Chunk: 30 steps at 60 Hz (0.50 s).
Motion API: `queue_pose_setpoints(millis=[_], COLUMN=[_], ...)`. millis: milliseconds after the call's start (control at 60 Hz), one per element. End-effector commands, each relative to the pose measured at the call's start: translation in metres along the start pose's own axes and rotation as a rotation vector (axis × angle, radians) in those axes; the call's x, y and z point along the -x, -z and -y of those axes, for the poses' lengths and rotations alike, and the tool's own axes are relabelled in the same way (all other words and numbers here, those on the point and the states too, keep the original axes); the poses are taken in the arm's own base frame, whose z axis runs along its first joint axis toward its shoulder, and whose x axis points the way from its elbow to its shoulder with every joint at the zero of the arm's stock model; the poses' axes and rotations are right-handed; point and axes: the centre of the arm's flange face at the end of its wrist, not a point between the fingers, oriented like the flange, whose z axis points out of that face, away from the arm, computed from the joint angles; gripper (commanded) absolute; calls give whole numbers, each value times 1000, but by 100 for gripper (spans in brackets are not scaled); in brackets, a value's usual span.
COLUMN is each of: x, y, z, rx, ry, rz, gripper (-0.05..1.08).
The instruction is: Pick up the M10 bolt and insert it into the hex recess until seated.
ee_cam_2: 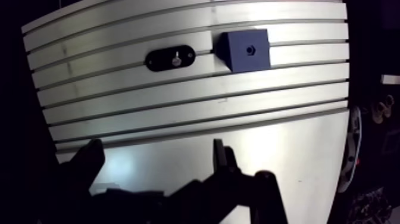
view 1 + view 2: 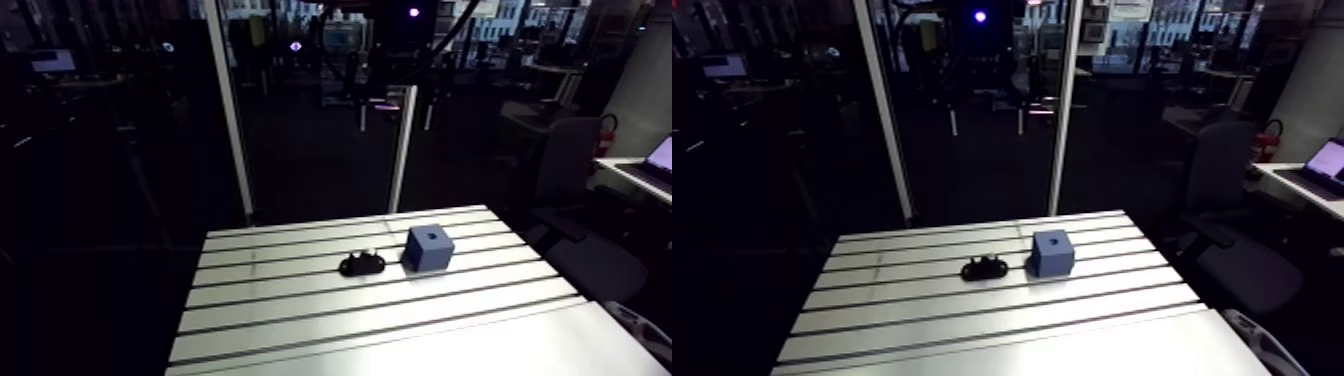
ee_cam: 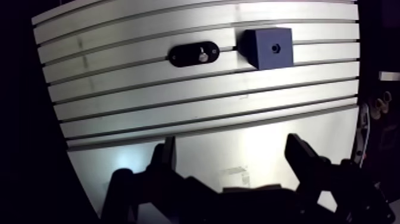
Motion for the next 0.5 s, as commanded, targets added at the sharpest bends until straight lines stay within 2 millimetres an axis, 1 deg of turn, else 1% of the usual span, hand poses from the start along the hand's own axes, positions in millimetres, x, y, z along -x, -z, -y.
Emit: queue_pose_setpoints(millis=[17,267,500], x=[48,47,47], y=[61,62,58], z=[40,37,35], rx=[-57,-56,-47], ry=[60,54,52], rz=[-38,-43,-45], gripper=[0,0,0])
